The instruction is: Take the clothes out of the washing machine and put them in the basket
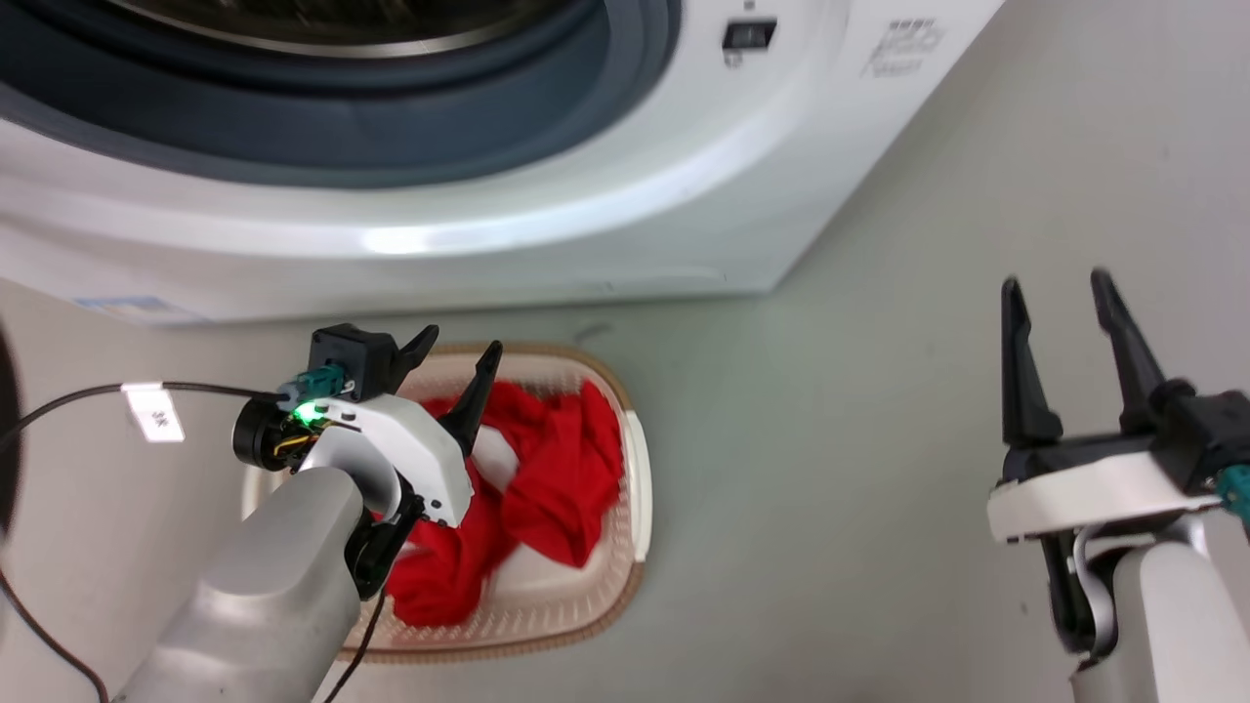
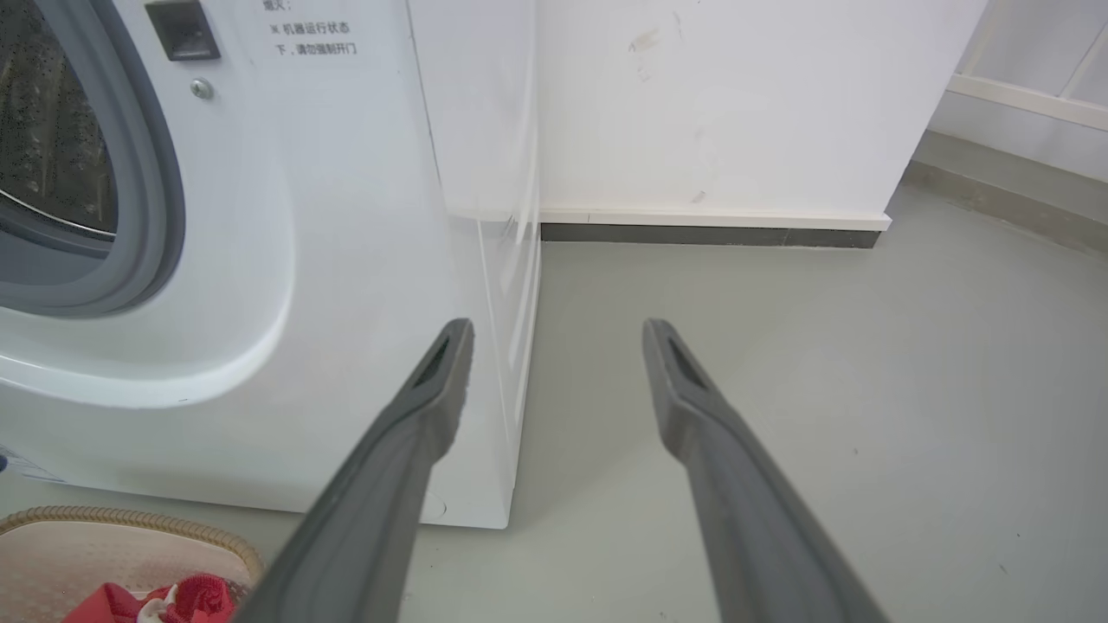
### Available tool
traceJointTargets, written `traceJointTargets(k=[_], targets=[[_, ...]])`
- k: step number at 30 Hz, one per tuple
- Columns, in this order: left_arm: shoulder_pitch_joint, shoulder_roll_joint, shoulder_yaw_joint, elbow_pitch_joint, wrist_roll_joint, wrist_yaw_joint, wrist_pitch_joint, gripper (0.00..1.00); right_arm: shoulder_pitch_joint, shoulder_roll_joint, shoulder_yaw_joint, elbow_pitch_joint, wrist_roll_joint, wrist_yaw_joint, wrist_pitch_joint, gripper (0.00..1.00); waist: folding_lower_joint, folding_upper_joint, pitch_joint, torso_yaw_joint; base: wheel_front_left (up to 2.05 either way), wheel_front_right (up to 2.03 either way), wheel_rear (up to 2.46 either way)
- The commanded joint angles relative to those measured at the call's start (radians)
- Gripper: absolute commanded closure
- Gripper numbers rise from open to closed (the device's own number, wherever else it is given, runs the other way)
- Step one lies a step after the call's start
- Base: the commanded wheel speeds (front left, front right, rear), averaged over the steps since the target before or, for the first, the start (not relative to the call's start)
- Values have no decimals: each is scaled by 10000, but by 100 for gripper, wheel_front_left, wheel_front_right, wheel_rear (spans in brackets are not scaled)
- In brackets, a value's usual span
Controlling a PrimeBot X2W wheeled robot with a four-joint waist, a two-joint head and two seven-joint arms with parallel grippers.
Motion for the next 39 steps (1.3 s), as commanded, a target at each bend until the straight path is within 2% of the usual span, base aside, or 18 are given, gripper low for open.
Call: traceJointTargets(k=[1, 4, 10, 12, 18, 22, 31, 39], targets=[[340, 8, 298, -312, 190, -3, -24, 0, 256, -8, -38, 114, -100, -7, -23, 0, 0, 0, -1281, 539, 0, 0, 0], [817, 91, 1018, -1014, 630, 6, -24, 0, 484, -10, -72, 218, -96, -7, -25, 0, 0, 0, -1882, 796, 0, 0, 0], [2002, -55, 2815, -2705, 1581, 334, -24, 0, 932, -7, -218, 328, -123, -7, -23, 0, 0, 0, -2758, 1233, 0, 0, 0], [2214, -97, 3048, -2997, 1769, 388, -25, 0, 1020, -7, -237, 342, -164, -7, -23, 0, 0, 0, -2876, 1307, 0, 0, 0], [3672, -396, 4494, -4703, 2982, 664, -25, 0, 1598, -7, -268, 404, -388, -7, -23, 0, 0, 0, -3536, 1575, 0, 0, 0], [4667, -867, 5634, -5729, 3435, 841, -25, 0, 1902, -10, -316, 452, -97, -7, -23, 0, 0, 0, -3873, 1602, 0, 0, 0], [6339, -1481, 6820, -6842, 5071, 952, -24, 0, 2412, -7, -120, 512, 279, -7, -23, 0, 0, 0, -4493, 1424, 0, 0, 0], [7367, -2027, 7324, -7321, 6153, 1112, -25, 0, 2869, -5, -114, 427, 506, -7, -23, 0, 0, 0, -4838, 1130, 0, 0, 0]])
